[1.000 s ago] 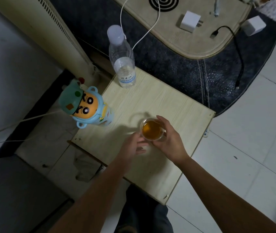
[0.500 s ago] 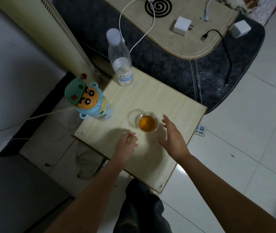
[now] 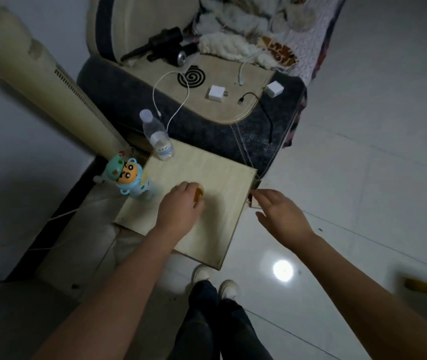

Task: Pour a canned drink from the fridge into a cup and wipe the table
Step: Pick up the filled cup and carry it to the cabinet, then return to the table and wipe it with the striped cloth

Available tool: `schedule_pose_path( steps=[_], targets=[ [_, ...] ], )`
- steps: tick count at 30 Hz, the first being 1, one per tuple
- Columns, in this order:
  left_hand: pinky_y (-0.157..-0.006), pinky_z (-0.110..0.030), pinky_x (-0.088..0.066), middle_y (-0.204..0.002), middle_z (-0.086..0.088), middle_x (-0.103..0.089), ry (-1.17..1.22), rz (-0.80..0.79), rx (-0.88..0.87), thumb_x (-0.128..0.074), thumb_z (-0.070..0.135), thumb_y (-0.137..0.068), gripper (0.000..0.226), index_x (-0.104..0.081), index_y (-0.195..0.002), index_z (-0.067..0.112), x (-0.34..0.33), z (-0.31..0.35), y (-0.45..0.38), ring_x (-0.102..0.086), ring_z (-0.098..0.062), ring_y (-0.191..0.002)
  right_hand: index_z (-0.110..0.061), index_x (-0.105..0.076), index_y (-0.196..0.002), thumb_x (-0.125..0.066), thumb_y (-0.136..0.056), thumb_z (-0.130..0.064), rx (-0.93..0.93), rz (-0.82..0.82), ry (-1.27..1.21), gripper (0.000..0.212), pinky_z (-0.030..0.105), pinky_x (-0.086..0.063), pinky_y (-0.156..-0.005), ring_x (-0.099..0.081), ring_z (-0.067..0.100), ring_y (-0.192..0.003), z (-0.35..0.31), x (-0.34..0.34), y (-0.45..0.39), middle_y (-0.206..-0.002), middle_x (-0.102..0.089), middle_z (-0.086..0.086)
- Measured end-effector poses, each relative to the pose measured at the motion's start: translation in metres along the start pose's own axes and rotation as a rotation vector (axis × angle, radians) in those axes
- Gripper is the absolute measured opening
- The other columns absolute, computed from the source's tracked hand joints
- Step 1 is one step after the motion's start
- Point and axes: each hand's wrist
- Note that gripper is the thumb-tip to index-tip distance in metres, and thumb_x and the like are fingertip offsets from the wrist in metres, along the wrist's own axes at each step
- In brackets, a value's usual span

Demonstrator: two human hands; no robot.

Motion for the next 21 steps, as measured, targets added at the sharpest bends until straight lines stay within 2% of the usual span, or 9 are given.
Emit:
schedule_pose_path(
  steps=[3,8,16,21],
  targets=[
    [-0.082,-0.040,-0.044,-0.110,-0.014,-0.062,-0.146,0.037,-0.202,-0.046,0.019,-0.090,0.034,-0.057,-0.118,0.004,0.021,0.038,-0.002,-0.056,-0.032,-0.100,-0.001,-0.058,-0.118,-0.076,-0.066,-0.004,-0.040,0.063,0.061,0.055,0.042,-0.054,-0.074,-0.063,0.035,-0.095,0.004,0.034,0.031,-0.109,-0.066,0.018],
    [-0.065,-0.033,-0.053,-0.082,-0.010,-0.068,-0.281,0.032,-0.482,-0.036,0.026,-0.077,0.043,-0.068,-0.094,0.004,0.042,0.093,0.001,-0.064,-0.028,-0.074,-0.001,-0.059,-0.116,-0.078,-0.064,-0.006,-0.173,0.154,0.149,0.056,0.042,-0.054,-0.077,-0.063,0.035,-0.096,0.009,0.072,0.078,-0.108,-0.066,0.017],
    [-0.070,-0.032,-0.053,-0.082,-0.007,-0.066,-0.298,-0.007,-0.894,-0.036,0.027,-0.077,0.040,-0.067,-0.091,0.006,0.044,0.152,0.008,-0.063,-0.026,-0.077,-0.002,-0.056,-0.121,-0.076,-0.069,-0.009,-0.500,0.283,0.137,0.056,0.044,-0.051,-0.084,-0.061,0.036,-0.104,0.001,0.098,0.153,-0.112,-0.065,0.015],
    [-0.072,-0.032,-0.053,-0.084,-0.009,-0.067,-0.283,-0.058,-1.094,-0.038,0.029,-0.078,0.041,-0.068,-0.093,0.005,0.030,0.193,0.020,-0.064,-0.026,-0.077,-0.005,-0.048,-0.130,-0.065,-0.083,-0.015,-0.752,0.348,0.107,0.051,0.039,-0.045,-0.093,-0.055,0.031,-0.112,-0.018,0.095,0.211,-0.120,-0.061,0.013]
  ],
)
Point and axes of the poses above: each hand's wrist, its own y-axis away from the middle knuckle, its own x-axis out of the back of the hand, z = x × y
